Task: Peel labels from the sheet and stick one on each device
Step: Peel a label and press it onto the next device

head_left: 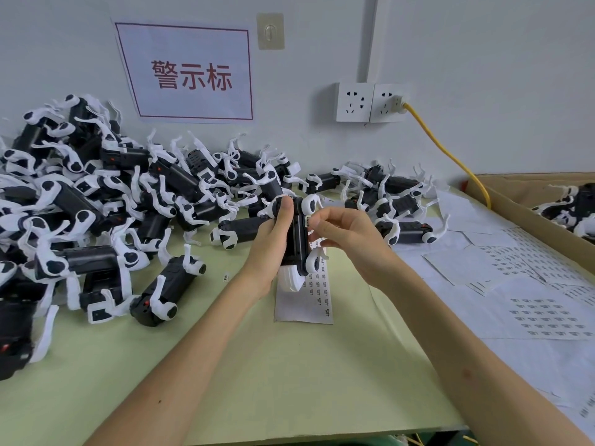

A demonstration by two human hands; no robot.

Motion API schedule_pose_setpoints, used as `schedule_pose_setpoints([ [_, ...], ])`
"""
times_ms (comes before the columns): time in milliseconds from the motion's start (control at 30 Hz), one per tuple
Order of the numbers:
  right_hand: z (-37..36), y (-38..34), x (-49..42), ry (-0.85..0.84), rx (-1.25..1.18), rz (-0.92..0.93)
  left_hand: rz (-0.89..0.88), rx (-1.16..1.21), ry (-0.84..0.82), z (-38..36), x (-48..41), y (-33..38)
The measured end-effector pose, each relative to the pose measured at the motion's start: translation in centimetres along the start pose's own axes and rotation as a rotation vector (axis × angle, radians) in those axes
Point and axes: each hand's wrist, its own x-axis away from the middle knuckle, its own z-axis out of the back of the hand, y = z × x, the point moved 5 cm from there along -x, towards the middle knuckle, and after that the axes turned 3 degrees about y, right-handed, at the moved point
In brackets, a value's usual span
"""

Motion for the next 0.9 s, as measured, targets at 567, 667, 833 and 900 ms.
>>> schedule_pose_setpoints([
  [567, -0.08, -0.24, 0.00, 0.021, 0.093, 0.029, -0.002, -0.033, 0.060, 0.07, 0.14, 0.17],
  [667, -0.10, -0.27, 0.04, 0.026, 0.091, 0.031, -0.013, -0.038, 0.069, 0.13, 0.05, 0.08],
  [833, -0.16, -0.26, 0.01, 0.026, 0.086, 0.039, -0.014, -0.069, 0.095, 0.46, -0.30, -0.42],
  [900, -0.17, -0.23, 0.00, 0.029, 0.088, 0.042, -0.018, -0.081, 0.089, 0.50, -0.36, -0.46],
])
